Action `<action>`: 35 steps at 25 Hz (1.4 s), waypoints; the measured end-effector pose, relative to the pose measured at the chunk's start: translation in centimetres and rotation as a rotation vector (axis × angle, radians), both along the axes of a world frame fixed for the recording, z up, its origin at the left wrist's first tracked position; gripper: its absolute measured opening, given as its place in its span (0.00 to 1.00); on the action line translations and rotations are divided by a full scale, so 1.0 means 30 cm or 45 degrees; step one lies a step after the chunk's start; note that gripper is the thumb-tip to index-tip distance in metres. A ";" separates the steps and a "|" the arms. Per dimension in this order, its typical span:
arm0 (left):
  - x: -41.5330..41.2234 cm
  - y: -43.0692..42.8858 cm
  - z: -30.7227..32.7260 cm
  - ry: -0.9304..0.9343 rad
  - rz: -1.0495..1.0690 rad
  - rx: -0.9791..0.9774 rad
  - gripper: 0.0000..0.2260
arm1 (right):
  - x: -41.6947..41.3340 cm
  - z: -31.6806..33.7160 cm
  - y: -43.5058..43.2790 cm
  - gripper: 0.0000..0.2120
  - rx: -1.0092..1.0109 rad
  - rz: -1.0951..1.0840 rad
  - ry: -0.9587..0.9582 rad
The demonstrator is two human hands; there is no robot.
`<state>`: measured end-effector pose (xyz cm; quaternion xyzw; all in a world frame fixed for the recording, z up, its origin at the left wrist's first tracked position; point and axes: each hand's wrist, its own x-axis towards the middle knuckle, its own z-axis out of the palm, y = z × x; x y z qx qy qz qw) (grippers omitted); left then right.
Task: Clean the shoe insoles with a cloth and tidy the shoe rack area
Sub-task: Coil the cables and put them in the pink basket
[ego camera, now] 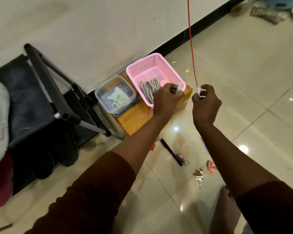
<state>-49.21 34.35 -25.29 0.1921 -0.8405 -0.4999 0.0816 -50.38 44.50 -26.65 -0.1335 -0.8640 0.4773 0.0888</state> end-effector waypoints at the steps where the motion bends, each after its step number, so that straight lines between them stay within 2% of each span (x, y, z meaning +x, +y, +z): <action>1: -0.058 -0.043 0.028 -0.009 0.101 0.021 0.09 | -0.043 0.034 -0.034 0.13 -0.013 0.045 0.020; 3: -0.184 -0.142 0.037 -0.147 0.304 0.080 0.09 | -0.133 0.069 -0.122 0.13 0.054 0.175 0.011; 5: -0.290 -0.227 0.013 -0.357 0.392 0.201 0.12 | -0.215 0.079 -0.217 0.13 0.226 0.353 -0.017; 8: -0.400 -0.286 -0.046 -0.543 0.316 0.282 0.16 | -0.325 0.060 -0.324 0.15 0.416 0.511 -0.055; 11: -0.457 -0.304 -0.074 -0.582 0.208 0.229 0.17 | -0.393 0.032 -0.378 0.15 0.465 0.539 -0.116; 14: -0.458 -0.291 -0.087 -0.543 0.129 0.070 0.17 | -0.420 0.006 -0.385 0.14 0.532 0.602 -0.192; 17: -0.458 -0.262 -0.128 -0.518 0.275 -0.129 0.15 | -0.422 -0.047 -0.375 0.14 0.676 0.749 -0.195; 20: -0.461 -0.251 -0.133 -0.461 0.301 -0.252 0.15 | -0.400 -0.075 -0.370 0.13 0.675 0.745 -0.172; 22: -0.438 -0.245 -0.117 -0.447 0.323 -0.218 0.13 | -0.386 -0.074 -0.356 0.13 0.724 0.751 -0.148; 27: -0.378 -0.267 -0.080 -0.398 0.418 -0.191 0.09 | -0.388 0.024 -0.254 0.10 0.589 0.644 0.045; 32: -0.170 -0.098 -0.027 -0.009 0.249 -0.222 0.10 | -0.263 0.084 -0.072 0.09 0.549 0.564 0.060; 35: -0.054 0.054 -0.037 0.092 0.168 -0.210 0.10 | -0.152 0.023 0.045 0.14 0.453 0.493 -0.013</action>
